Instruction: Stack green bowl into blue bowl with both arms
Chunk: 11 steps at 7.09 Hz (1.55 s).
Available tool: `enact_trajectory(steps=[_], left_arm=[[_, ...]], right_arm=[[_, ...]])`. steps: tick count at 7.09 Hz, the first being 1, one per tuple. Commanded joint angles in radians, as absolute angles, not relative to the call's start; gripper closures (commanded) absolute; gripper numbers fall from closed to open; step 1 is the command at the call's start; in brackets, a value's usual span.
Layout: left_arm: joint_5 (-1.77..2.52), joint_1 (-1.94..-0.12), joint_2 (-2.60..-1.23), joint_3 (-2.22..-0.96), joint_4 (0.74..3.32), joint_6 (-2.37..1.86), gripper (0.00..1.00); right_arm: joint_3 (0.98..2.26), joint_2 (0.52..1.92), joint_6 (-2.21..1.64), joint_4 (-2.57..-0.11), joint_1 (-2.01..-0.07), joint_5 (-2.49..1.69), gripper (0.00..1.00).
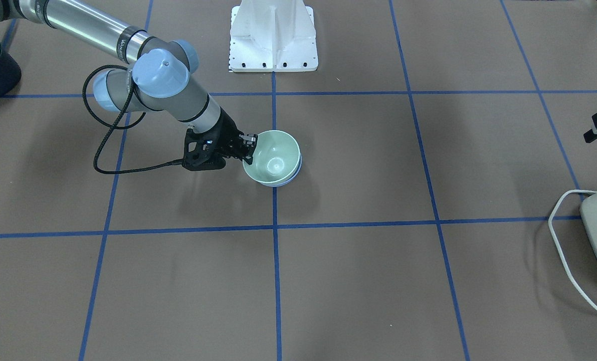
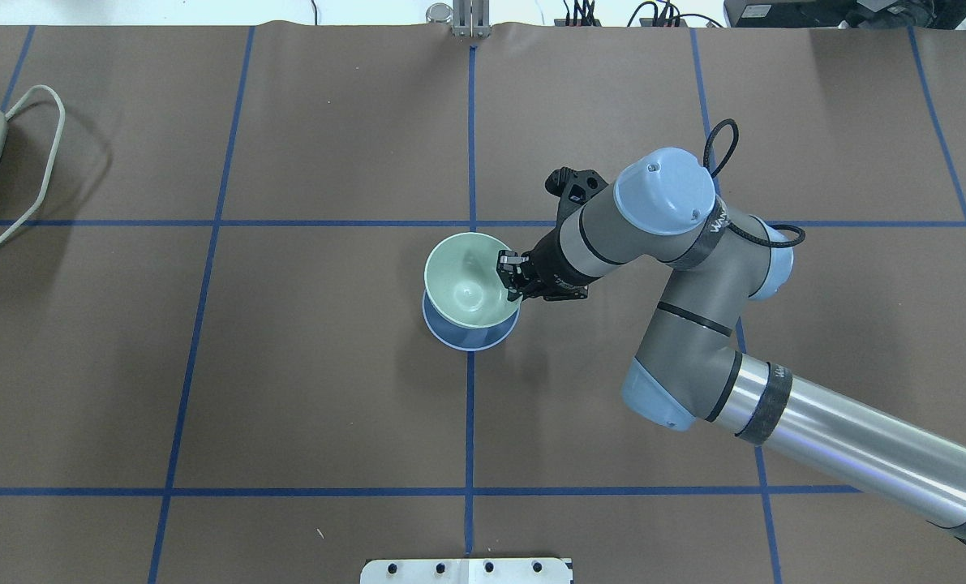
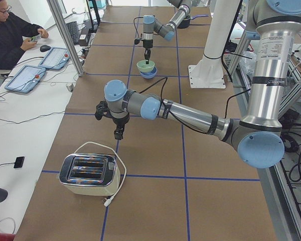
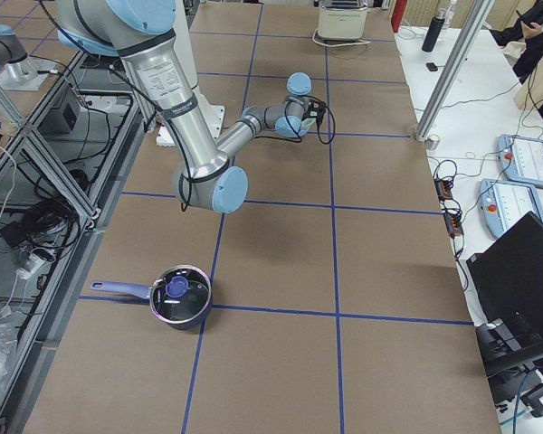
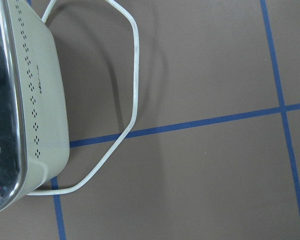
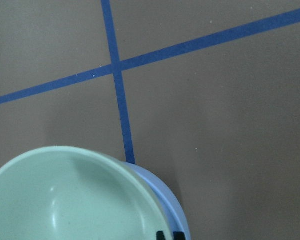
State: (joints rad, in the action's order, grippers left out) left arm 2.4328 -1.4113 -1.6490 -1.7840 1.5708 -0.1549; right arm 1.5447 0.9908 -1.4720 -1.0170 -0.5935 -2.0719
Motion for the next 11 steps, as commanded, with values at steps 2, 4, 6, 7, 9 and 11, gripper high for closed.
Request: enact_trajectory(steps=[2,4,6,7,9,11], left_arm=[[2.433,-1.411,-1.651,-1.784,1.571,-0.155,0.02],[2.433,-1.411,-1.651,-1.784,1.571,-0.155,0.02],[2.431,-1.411,-1.651,-1.784,1.571,-0.155,0.02],[2.433,-1.411,-1.651,-1.783,1.571,-0.155,0.02],[2.431,-1.411,-1.651,-1.782,1.571,-0.155,0.02],[2.433,-1.411,-1.651,-1.784,1.571,-0.155,0.02]], right_arm=[[1.545,0.991,-1.468,-1.017,-0.584,-2.071,0.82],[1.543,0.991,-1.467,-1.017,-0.581,-2.068,0.56],[1.543,0.992,-1.466,-1.015,-0.563,-2.03,0.01],[1.545,0.996,-1.466,-1.015,-0.56,-2.029,0.0],[1.563,0.991,-1.47,-1.019,-0.561,-2.042,0.0],[1.589,0.992,-1.47,-1.035,-0.641,-2.138,0.0]])
